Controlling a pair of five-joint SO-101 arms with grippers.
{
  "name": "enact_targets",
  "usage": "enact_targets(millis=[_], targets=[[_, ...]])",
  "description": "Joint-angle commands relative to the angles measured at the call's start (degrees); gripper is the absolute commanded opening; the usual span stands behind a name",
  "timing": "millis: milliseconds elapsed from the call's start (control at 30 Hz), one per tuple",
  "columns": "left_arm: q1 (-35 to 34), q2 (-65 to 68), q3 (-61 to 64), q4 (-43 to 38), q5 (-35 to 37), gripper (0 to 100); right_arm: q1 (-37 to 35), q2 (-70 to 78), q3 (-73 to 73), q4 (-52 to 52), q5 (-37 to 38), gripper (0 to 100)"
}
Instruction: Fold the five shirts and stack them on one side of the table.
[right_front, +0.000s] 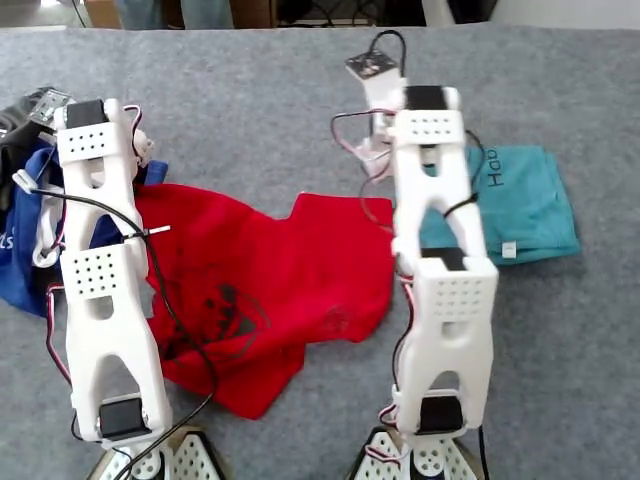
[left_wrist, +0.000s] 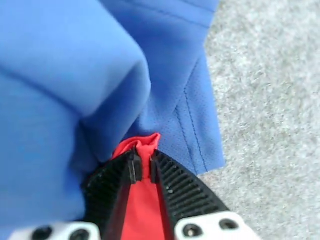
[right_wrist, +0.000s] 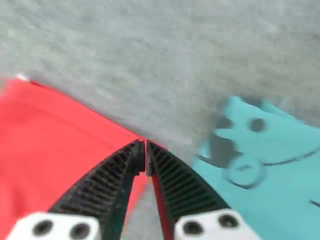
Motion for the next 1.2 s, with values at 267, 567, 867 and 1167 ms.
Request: enact_targets(millis=[267, 567, 867, 1167], targets=[[-5.05, -0.88, -3.65, 4.84, -5.63, 3, -3.87, 4.79, -4.09, 2.37, -11.43, 11.6], [-5.49, -0.88, -4.35, 5.8, -7.65, 3, -1.67, 5.41, -5.76, 0.88, -11.34, 12.0], [-5.49, -0.79, -4.26, 5.8, -7.65, 3, 0.09, 8.31, -9.8, 2.81, -10.37, 12.1], [-5.41, -0.79, -4.26, 5.8, -7.65, 3, 0.26, 8.13, -9.8, 3.87, -13.27, 12.1]])
